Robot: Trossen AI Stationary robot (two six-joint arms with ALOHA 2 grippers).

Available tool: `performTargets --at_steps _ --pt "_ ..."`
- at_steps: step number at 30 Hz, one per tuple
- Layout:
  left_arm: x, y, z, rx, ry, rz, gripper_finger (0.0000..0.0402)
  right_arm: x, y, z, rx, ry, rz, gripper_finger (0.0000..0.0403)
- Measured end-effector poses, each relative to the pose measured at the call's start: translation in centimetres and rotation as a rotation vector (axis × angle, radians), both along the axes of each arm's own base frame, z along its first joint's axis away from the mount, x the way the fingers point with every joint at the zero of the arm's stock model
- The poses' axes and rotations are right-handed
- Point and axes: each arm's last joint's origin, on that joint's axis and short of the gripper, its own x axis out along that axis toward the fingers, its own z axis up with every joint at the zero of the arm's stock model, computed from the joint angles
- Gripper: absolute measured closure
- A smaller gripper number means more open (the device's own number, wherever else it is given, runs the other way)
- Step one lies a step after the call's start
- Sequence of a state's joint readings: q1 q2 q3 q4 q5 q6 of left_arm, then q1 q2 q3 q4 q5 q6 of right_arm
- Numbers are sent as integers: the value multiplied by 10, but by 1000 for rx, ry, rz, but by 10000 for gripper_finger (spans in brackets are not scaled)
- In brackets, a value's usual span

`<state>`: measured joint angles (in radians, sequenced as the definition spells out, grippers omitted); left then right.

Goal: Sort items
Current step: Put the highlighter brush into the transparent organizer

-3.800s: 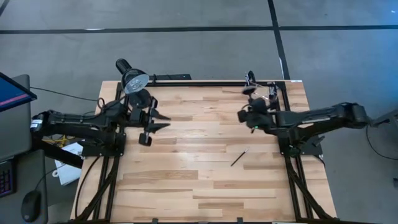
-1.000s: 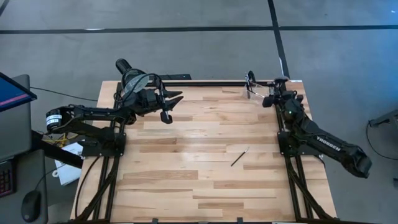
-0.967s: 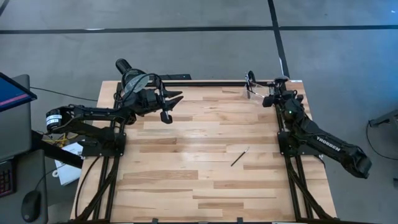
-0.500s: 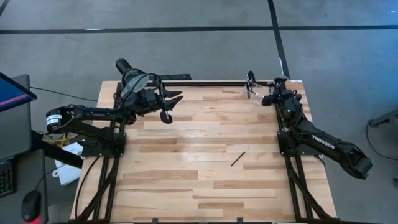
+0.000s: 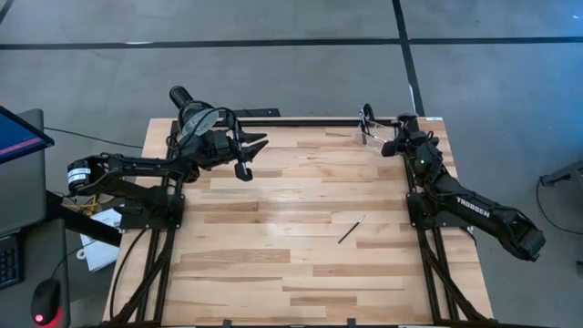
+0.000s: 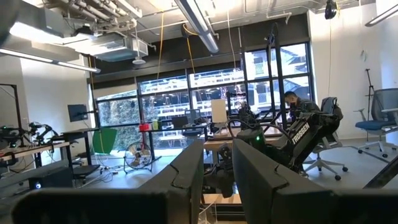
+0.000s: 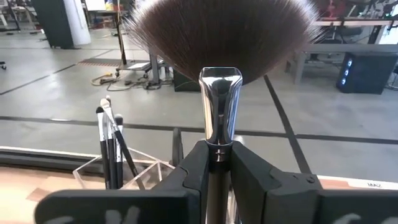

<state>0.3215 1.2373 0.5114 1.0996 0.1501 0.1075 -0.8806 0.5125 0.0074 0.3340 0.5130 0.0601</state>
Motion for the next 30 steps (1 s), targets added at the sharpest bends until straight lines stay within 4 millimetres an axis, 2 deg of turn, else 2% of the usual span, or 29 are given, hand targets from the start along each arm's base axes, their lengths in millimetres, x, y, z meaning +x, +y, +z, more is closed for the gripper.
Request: performTargets --at_steps 18,23,30 --pt "0 0 0 0 0 0 318 0 0 -2 26 -5 16 353" --pt "0 0 0 0 0 0 318 0 0 -6 86 6 16 343" --pt "0 0 0 -4 -1 -2 318 -3 -4 -6 105 -18 24 350"
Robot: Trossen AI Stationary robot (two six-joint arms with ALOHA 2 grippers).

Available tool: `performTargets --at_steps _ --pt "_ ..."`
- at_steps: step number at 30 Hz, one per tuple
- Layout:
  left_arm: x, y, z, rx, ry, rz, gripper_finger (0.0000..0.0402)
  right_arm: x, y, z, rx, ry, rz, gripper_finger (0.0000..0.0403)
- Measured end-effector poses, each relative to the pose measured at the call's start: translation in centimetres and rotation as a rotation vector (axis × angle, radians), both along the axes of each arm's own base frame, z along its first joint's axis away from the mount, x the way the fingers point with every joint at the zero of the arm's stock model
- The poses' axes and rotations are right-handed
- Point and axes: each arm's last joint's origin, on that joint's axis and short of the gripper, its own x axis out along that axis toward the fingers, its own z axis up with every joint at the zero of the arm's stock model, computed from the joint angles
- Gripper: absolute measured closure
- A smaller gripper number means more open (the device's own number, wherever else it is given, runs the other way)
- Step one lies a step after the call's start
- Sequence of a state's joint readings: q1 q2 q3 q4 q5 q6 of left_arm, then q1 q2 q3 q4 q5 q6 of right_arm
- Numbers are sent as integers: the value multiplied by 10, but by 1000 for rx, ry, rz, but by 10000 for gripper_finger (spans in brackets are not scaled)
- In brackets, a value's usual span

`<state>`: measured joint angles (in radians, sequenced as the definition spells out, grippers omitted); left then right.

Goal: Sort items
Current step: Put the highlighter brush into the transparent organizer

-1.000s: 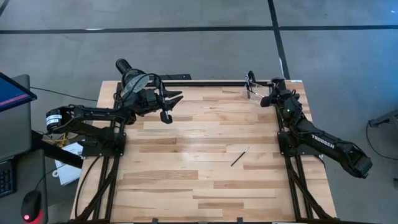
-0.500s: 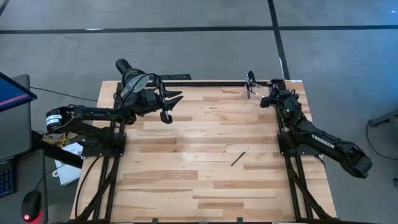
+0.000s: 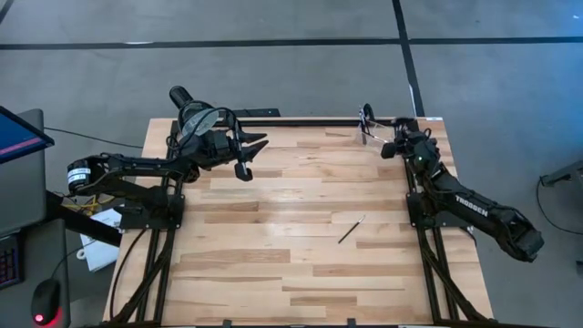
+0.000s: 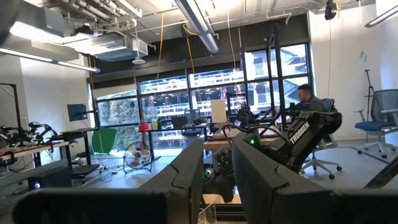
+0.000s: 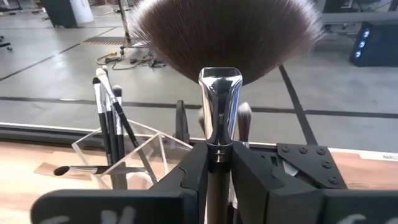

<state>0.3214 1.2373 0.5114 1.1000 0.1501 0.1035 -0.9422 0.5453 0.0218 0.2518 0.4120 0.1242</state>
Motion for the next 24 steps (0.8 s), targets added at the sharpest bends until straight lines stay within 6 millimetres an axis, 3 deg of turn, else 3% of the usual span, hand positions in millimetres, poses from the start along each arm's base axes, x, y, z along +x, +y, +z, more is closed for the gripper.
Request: performTargets --at_steps 24 --pt "0 0 0 0 0 0 318 0 -18 -3 173 2 49 343"
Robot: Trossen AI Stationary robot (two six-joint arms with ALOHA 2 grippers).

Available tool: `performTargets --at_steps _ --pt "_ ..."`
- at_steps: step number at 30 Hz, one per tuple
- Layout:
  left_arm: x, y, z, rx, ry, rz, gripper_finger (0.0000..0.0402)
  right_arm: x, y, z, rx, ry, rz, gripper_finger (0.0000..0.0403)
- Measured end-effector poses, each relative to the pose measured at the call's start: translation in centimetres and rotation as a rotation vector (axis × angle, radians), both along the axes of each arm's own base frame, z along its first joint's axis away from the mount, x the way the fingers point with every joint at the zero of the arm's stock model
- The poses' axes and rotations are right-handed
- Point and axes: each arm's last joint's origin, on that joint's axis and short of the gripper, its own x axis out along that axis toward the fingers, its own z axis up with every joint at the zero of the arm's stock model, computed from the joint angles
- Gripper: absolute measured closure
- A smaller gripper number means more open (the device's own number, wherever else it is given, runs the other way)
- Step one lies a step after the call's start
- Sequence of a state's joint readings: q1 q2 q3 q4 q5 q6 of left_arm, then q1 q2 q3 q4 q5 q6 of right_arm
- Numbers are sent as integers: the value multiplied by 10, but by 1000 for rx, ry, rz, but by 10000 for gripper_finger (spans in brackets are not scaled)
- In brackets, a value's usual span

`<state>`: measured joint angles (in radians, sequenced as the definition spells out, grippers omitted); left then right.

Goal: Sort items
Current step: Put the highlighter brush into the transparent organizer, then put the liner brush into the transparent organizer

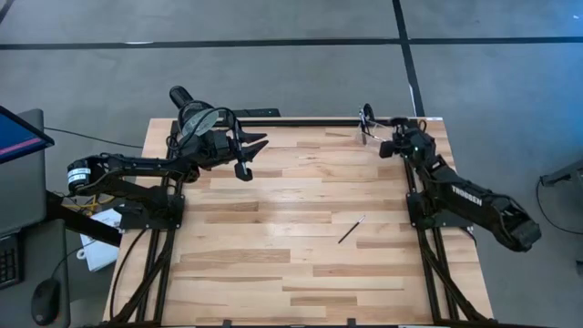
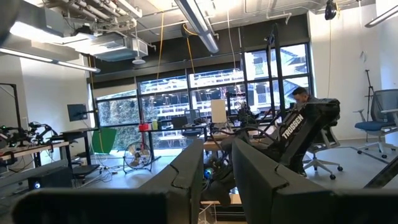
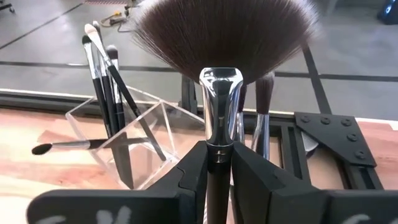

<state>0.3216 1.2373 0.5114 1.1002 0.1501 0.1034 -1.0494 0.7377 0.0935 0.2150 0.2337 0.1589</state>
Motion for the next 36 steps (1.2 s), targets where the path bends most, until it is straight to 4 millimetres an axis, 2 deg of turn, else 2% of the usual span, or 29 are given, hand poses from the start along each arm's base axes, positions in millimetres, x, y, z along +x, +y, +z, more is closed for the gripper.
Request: performTargets --at_steps 13,27,36 --pt "0 0 0 0 0 0 318 1 -2 -1 7 5 2 336" --pt "0 0 0 0 1 0 318 1 -1 -1 5 3 3 304" --pt "1 -3 -1 -21 5 -45 318 0 5 9 -49 -37 44 300"
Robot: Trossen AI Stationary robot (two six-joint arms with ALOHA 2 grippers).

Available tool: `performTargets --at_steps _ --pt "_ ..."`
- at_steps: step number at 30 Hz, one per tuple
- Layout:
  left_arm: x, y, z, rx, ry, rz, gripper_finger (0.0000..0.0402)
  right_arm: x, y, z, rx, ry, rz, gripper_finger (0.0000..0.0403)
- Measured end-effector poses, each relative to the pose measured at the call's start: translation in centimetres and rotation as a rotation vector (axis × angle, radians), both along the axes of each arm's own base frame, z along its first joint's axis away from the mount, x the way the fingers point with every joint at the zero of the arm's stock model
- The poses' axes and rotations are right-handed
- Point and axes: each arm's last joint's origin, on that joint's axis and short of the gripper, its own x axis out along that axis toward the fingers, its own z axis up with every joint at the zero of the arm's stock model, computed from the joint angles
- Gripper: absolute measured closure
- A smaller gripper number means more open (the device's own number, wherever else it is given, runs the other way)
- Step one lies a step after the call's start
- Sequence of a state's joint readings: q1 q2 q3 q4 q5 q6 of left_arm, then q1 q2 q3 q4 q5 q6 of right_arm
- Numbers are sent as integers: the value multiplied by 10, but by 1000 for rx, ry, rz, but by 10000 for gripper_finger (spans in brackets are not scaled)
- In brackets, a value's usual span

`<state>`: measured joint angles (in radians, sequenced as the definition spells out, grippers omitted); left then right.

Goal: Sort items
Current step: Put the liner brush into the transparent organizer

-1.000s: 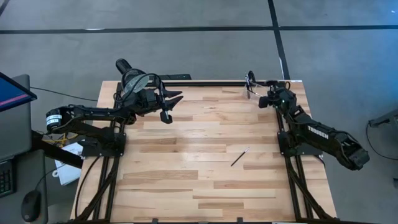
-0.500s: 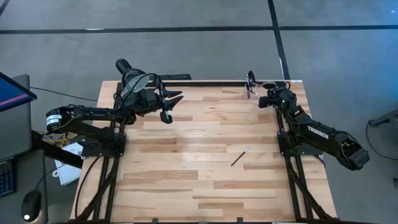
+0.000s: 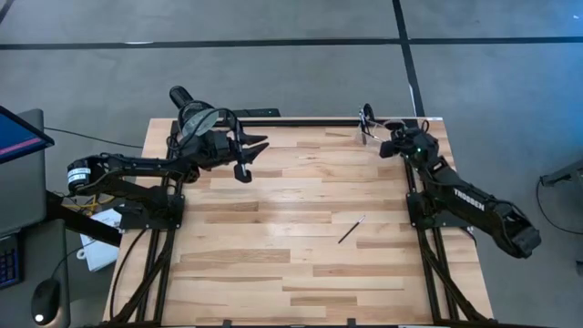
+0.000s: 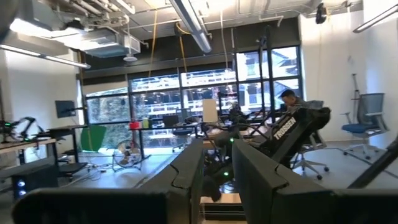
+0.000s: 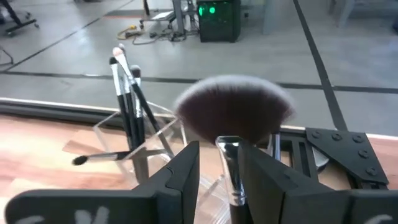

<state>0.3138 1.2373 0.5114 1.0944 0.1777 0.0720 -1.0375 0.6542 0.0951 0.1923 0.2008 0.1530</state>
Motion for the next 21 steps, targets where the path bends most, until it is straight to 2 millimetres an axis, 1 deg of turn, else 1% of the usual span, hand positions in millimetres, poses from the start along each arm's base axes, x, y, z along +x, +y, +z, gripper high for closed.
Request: performTargets --at_steps 2,5,11,16,21 --pt "1 -3 0 -1 2 -15 318 1 2 4 3 2 17 300" --pt "5 -6 4 -6 19 -35 318 5 6 17 -6 -3 54 301" --pt "18 -15 11 -7 114 -68 318 15 14 32 18 9 140 301" --pt "20 -17 12 -13 130 -64 318 22 19 39 18 -3 171 301" --pt "20 -17 12 -14 133 -64 318 28 26 41 49 20 193 301"
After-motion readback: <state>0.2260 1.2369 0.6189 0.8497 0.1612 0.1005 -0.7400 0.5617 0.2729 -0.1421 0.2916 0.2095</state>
